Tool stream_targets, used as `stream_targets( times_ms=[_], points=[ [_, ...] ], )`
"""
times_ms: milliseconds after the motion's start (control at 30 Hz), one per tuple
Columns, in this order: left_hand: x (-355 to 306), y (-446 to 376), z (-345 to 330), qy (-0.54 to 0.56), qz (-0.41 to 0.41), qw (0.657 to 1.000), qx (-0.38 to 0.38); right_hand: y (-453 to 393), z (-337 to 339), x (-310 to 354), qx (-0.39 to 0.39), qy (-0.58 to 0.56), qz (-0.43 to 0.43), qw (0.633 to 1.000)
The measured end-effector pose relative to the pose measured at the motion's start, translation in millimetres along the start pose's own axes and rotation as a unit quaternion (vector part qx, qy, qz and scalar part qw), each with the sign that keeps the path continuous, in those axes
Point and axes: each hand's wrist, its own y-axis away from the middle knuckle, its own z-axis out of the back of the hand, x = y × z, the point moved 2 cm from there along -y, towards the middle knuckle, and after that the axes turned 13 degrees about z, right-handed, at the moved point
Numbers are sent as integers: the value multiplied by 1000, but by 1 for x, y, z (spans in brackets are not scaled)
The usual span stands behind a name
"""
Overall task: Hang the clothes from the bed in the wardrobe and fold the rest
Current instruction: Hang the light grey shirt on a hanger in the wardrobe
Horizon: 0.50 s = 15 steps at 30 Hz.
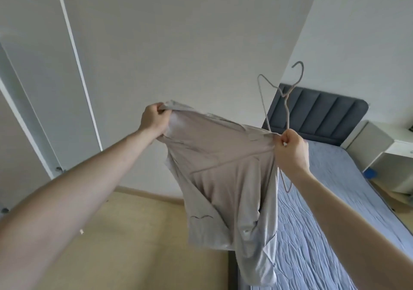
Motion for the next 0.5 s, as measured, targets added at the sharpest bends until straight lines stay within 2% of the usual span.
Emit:
stream_targets(
  times_ms=[67,133,167,233,267,300,333,367,400,433,500],
  points=[
    [-20,1,2,-39,-79,995,41,-7,10,-7,-18,-4,-40,999],
    [-29,2,4,-144,-132,976,100,-15,23,-17,-39,-31,-85,995],
    [-28,3,5,-236,-148,953,120,-19,29,-21,-47,-43,-100,993],
    [-16,6,2,-445,-172,868,141,-26,38,-26,-52,-61,-110,991],
    [-7,4,-1,-499,-171,835,157,-29,41,-27,-49,-64,-106,991],
    [0,1,-4,-497,-149,836,177,-31,42,-28,-41,-64,-99,992],
    [3,1,-5,-437,-104,870,204,-32,44,-29,-30,-62,-93,993],
    [2,1,-7,-333,-33,912,237,-33,44,-31,-15,-59,-88,994],
    [2,1,-9,-225,36,940,255,-32,44,-33,3,-55,-84,995],
    [-3,1,-12,-134,83,954,257,-32,45,-37,21,-49,-82,995],
    [-20,2,-16,-29,122,962,243,-30,44,-46,56,-33,-86,994]
  ],
)
